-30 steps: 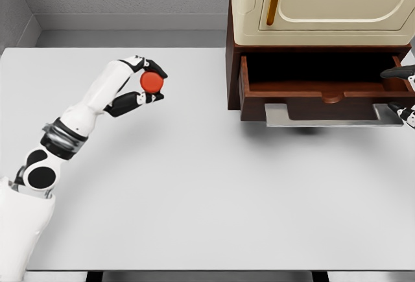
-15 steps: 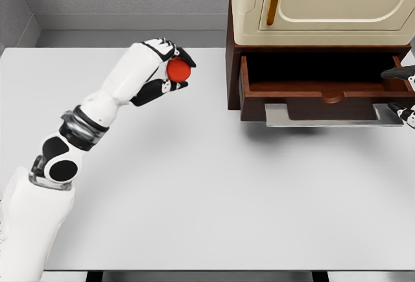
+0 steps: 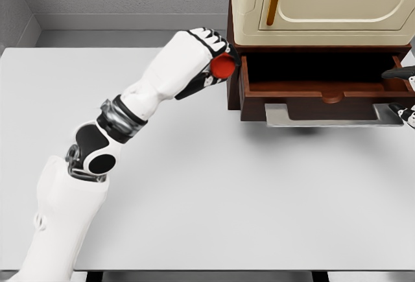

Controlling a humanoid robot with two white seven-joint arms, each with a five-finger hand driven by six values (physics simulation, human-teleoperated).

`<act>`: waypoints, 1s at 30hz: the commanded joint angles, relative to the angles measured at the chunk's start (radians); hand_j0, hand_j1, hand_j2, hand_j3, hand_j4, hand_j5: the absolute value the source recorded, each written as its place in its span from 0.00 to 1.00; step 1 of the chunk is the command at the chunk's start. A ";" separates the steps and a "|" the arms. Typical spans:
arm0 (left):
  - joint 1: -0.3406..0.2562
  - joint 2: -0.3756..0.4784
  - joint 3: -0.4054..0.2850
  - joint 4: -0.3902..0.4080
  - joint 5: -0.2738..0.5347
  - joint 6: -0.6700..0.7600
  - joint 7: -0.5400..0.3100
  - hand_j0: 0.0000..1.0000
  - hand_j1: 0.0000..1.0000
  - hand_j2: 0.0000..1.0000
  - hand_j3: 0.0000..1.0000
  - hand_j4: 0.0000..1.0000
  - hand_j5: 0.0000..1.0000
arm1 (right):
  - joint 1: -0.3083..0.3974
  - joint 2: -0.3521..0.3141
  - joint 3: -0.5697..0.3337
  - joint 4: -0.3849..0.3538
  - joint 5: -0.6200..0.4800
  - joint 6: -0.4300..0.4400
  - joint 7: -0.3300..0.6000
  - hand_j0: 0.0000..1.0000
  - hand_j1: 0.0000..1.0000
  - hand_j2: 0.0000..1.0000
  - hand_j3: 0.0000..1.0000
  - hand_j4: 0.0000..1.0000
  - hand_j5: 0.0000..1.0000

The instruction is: Put the switch into the drawer with left arm, and close the drawer with right arm

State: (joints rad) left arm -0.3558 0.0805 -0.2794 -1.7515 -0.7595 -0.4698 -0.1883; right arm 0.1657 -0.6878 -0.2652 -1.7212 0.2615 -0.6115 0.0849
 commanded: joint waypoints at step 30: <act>-0.104 -0.081 -0.159 0.072 -0.238 0.109 0.001 0.36 0.36 0.36 0.36 0.36 0.36 | 0.006 -0.001 -0.014 0.000 -0.007 0.001 -0.001 0.73 0.73 0.73 0.73 0.73 0.73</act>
State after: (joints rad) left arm -0.4632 0.0001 -0.4277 -1.6828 -0.9914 -0.3648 -0.1880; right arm 0.1718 -0.6878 -0.2789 -1.7207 0.2614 -0.6115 0.0849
